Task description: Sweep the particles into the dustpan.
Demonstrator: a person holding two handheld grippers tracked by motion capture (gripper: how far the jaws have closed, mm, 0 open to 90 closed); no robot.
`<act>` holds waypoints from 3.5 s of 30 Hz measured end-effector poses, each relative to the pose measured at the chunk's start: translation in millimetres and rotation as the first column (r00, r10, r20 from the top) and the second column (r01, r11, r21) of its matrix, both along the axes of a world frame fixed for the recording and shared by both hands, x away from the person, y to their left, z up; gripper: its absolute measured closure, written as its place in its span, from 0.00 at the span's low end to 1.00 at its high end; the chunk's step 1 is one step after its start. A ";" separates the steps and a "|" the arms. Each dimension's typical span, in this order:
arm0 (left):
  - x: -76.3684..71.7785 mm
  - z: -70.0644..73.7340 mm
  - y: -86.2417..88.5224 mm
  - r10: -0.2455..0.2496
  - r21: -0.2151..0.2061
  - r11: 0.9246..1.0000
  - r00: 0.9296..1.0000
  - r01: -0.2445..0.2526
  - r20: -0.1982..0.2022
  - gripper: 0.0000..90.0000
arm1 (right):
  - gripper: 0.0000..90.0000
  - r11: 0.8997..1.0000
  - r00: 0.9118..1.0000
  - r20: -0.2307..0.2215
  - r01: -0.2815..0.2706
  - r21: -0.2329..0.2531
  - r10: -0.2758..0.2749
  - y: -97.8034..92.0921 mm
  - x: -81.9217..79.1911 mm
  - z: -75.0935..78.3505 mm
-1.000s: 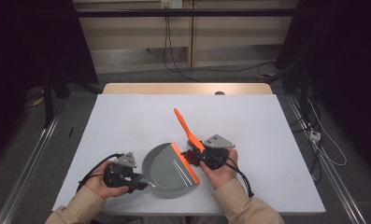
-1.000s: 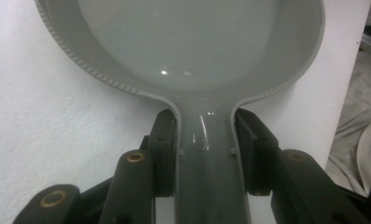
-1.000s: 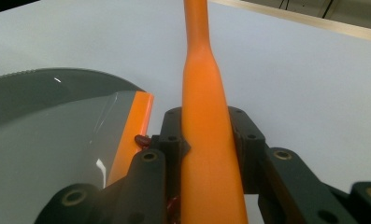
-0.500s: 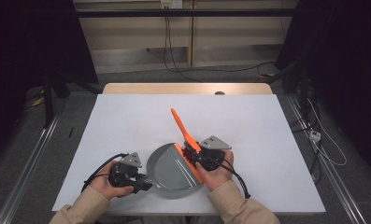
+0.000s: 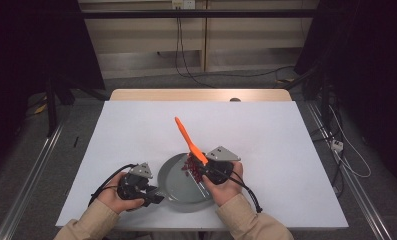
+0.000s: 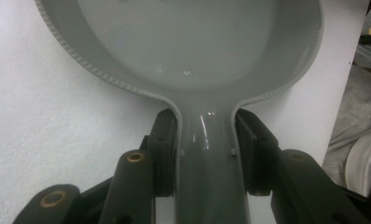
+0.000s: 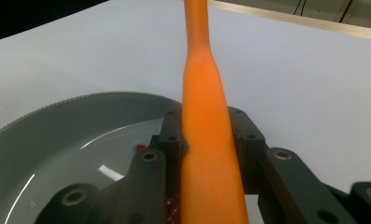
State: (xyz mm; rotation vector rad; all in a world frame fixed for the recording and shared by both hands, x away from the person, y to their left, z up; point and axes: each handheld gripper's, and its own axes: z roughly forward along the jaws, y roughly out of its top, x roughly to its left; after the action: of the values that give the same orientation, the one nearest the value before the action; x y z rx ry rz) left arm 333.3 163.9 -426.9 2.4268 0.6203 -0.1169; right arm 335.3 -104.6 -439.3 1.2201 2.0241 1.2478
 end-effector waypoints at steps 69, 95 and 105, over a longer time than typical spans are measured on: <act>7.9 -1.3 -3.5 0.090 -0.002 0.996 0.996 -0.090 0.011 0.70 | 0.79 1.000 1.000 0.021 -0.010 0.026 0.010 -13.8 8.2 -5.4; 13.3 -2.3 -6.1 0.112 -0.008 0.994 0.994 -0.112 0.010 0.70 | 0.79 1.000 0.999 0.046 -0.019 0.015 0.019 -11.8 10.6 -6.3; 11.8 -3.3 -5.7 0.110 -0.018 0.994 0.993 -0.109 0.033 0.69 | 0.79 0.990 0.997 0.054 -0.062 0.130 0.055 -14.4 10.2 4.1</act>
State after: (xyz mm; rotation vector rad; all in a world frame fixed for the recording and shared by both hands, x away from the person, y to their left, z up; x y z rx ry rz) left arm 345.1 158.2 -430.2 2.3686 0.7327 -0.0356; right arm 345.4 -119.0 -435.1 1.1830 1.9816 1.4455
